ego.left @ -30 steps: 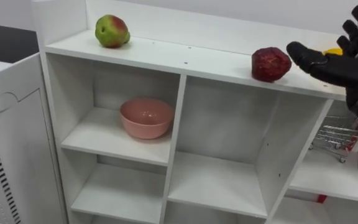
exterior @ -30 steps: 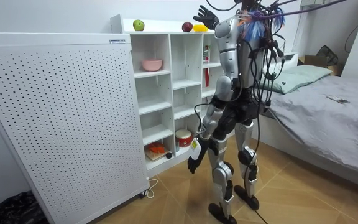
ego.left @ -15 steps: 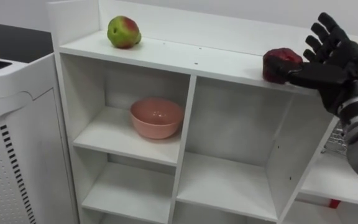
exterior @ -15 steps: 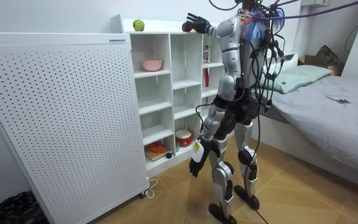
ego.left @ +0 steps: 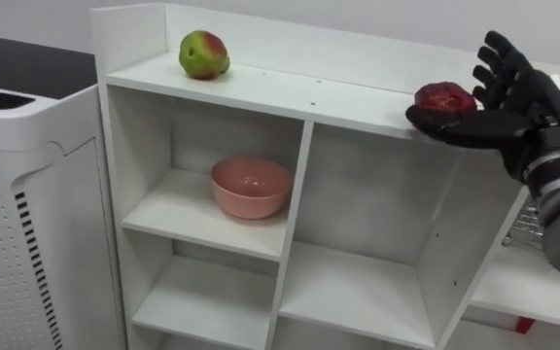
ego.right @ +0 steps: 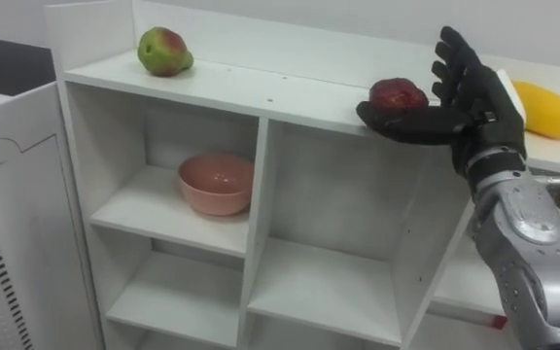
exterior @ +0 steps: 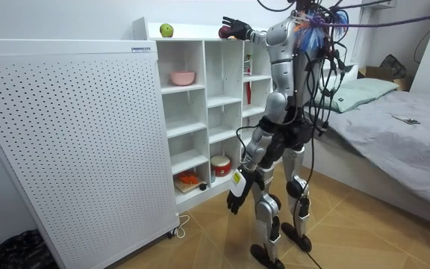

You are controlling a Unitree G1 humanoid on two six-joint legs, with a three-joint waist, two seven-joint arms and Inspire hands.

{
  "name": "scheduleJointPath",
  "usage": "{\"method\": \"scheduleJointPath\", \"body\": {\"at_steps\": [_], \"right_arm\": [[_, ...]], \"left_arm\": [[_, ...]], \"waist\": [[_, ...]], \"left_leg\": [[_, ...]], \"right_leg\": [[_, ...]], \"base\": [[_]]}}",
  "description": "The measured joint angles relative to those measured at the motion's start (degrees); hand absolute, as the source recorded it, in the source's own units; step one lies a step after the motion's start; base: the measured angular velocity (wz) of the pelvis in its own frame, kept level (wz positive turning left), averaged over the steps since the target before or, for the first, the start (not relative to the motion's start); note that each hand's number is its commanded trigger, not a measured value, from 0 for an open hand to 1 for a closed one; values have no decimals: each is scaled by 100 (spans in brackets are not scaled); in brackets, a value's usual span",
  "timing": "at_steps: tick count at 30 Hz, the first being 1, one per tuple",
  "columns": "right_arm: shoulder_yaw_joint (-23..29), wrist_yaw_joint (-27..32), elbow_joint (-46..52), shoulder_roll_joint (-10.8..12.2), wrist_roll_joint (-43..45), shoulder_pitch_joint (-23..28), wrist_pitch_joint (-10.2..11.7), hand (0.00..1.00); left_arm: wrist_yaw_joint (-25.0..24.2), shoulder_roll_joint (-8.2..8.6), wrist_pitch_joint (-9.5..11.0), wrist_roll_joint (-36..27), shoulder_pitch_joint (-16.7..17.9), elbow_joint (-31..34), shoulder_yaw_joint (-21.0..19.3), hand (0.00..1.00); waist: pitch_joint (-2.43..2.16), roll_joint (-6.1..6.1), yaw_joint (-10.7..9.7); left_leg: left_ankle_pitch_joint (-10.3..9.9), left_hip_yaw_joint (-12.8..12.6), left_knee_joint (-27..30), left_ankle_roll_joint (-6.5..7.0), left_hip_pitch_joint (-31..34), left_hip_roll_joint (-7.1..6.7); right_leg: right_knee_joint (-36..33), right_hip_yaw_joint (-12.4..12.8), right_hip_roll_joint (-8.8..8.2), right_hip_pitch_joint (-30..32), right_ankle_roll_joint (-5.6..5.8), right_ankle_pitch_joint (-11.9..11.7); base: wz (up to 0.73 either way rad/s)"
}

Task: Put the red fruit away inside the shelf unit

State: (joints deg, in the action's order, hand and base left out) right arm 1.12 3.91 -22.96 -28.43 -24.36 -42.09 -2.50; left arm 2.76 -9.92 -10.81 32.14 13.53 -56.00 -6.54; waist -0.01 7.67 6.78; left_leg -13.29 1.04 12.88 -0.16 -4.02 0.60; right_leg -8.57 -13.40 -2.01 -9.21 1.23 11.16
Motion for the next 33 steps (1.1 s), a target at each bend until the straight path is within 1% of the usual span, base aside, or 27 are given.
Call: {"method": "scheduleJointPath", "body": {"at_steps": [1, 2, 3, 4, 5, 8, 10, 12, 14, 15, 17, 20, 23, 25, 27, 29, 33], "right_arm": [[0, -45, -27, -20, 20, 0, 0, 0], [-1, -121, -90, -51, 50, -20, 1, 14], [-4, -159, -126, -63, 82, -43, -2, 52], [-59, -209, -179, -103, 172, -86, -5, 86], [-133, -270, -244, -142, 247, -145, -8, 100], [-206, -412, -379, -176, 340, -241, -13, 100], [-211, -468, -389, -177, 349, -241, -13, 100], [-238, -532, -424, -205, 393, -258, -13, 100], [-425, -568, -541, -349, 433, -324, -12, 100], [-449, -575, -562, -366, 442, -333, -13, 100], [-454, -553, -573, -373, 459, -341, -12, 100], [-453, -516, -622, -401, 457, -428, -11, 100], [-456, -534, -642, -419, 453, -468, -11, 100], [-448, -533, -629, -419, 465, -468, -2, 100], [-440, -536, -589, -423, 464, -468, 17, 100], [-443, -538, -518, -421, 468, -464, 18, 100], [-476, -552, -230, -421, 292, -356, 16, 100]], "left_arm": [[-1, -4, 0, 0, 1, 0, 1, 0], [-12, -5, 0, 0, -23, -1, 1, 0], [-28, -8, -1, 0, -27, -1, 1, 0], [-102, -23, -1, 1, -26, -3, 0, 0], [-159, -29, -6, 3, -23, -15, 0, 0], [-318, -57, -9, 3, -25, -16, 0, 0], [-374, -67, -9, 2, -50, -19, 0, 0], [-434, -100, -5, -4, -72, -54, 11, 0], [-450, -188, -1, -5, -130, -96, 120, 0], [-450, -204, 2, -4, -138, -96, 123, 0], [-450, -257, 3, -4, -149, -99, 122, 0], [-455, -286, 3, -4, -166, -104, 122, 0], [-456, -291, 6, -5, -188, -140, 124, 0], [-459, -291, 16, -4, -207, -152, 122, 0], [-460, -295, 57, -4, -221, -156, 121, 0], [-456, -327, 149, -5, -276, -332, 124, 0], [-446, -338, 161, -3, -348, -377, 123, 0]], "waist": [[-3, 12, -2], [4, 28, 0], [9, 38, 1], [19, 60, -1], [9, 77, -3], [-12, 121, -7], [-16, 134, -11], [-13, 152, -10], [-9, 196, -9], [-9, 211, -10], [11, 261, -8], [25, 288, -8], [26, 287, -10], [40, 268, -15], [47, 258, -8], [62, 234, -9], [68, 199, -3]], "left_leg": [[0, 11, 35, 0, 30, -2], [0, 19, 53, 0, 42, -4], [0, 18, 58, 0, 45, -4], [3, 16, 65, -5, 65, -3], [4, 15, 82, -7, 105, -3], [13, 12, 93, -11, 154, -3], [13, 12, 92, -10, 151, -3], [14, 12, 89, -10, 144, -3], [14, 12, 88, -10, 140, -3], [14, 12, 88, -10, 140, -3], [14, 12, 87, -10, 139, -4], [14, 17, 81, -10, 142, -5], [14, 43, 73, -10, 142, -6], [14, 52, 70, -10, 137, -6], [14, 51, 65, -10, 134, -6], [14, 46, 66, -10, 133, -6], [14, 22, 62, -10, 132, -3]], "right_leg": [[-1, -31, -3, 7, 0, 0], [-3, -33, -5, 14, 0, 0], [-6, -27, -5, 19, 0, 0], [-6, -25, -5, 36, 0, 0], [-6, -24, -5, 67, 0, 0], [-8, -25, -6, 108, -1, -1], [-8, -27, -6, 107, -1, -1], [-9, -33, -8, 104, -1, 0], [-9, -33, -8, 102, -1, 0], [-9, -33, -7, 102, -1, -1], [-9, -33, -8, 101, -1, -1], [-8, -43, -9, 104, -1, -1], [-8, -74, -9, 99, -1, -1], [-7, -71, -8, 96, -1, -1], [-7, -68, -8, 94, -1, -1], [-7, -65, -8, 95, -1, -1], [-6, -48, -7, 104, -1, -1]], "base": [[5], [3], [0], [0], [0], [0], [0], [0], [0], [0], [0], [0], [5], [2], [0], [0], [-4]]}}
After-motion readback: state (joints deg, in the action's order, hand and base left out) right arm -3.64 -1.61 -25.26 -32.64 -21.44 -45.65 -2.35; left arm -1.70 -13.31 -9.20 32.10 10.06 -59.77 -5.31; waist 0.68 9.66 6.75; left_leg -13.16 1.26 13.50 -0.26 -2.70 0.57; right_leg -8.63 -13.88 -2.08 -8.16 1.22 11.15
